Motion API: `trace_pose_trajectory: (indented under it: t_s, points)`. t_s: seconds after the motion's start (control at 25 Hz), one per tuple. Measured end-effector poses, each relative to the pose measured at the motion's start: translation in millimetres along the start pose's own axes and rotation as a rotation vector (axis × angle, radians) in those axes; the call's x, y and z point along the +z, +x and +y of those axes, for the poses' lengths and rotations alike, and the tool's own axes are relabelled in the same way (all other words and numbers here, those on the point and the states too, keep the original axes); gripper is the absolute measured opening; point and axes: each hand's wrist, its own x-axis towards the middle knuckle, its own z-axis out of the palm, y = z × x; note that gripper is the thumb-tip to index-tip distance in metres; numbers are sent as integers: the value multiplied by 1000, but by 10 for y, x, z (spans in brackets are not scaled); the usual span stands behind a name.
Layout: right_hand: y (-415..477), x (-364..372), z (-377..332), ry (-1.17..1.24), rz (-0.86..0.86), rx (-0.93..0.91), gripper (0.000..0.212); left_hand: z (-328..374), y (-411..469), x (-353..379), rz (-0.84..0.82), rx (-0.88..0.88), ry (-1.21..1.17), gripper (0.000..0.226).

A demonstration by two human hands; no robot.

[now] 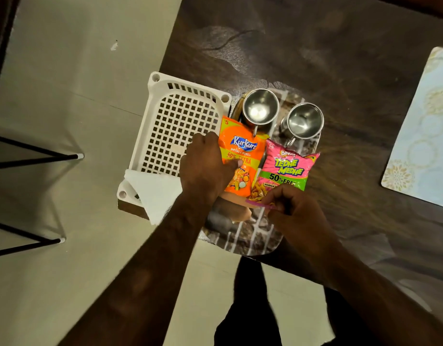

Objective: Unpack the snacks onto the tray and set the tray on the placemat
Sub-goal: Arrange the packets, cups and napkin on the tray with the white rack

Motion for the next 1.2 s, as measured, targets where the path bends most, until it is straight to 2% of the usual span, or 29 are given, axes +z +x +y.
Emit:
trace_pose_trajectory:
  t_s: [0.08, 0.2, 0.28, 0.44, 0.6, 0.76, 0.92, 1.04, 1.12, 1.2]
  points:
    - [6, -13, 5, -10, -5, 3, 44, -41, -17, -27, 18, 26, -4, 68]
    - [26, -21, 11, -31, 2, 14, 38, -262, 20, -205, -56, 93, -119, 48]
    - [19, 1, 11, -25, 11, 10, 33, -506, 44, -378, -163, 145, -14, 38]
    - [-5, 93, 13, -28, -25, 14, 31, -858, 57, -632, -491, 156, 357, 55]
    - [-38, 162, -34, -7, -76, 30, 24, -914, 112, -645, -576, 207, 480, 52]
    - [-45, 168, -76, -40, -101, 18, 25, -838, 182, -728, -630, 235, 564, 38]
    - [-38, 172, -152, -20, -126, 18, 32, -785, 139, -1066, -787, 158, 467, 21]
    - [-74, 198, -274, 20, -132, -15, 32, -693, 0, -1298, -941, 80, 291, 16]
    - [-119, 206, -369, 64, -168, -40, 38, -524, -125, -1258, -1052, 168, 229, 15]
    - [-153, 189, -412, 124, -253, 21, 55, -335, -263, -1047, -1134, 295, 149, 16]
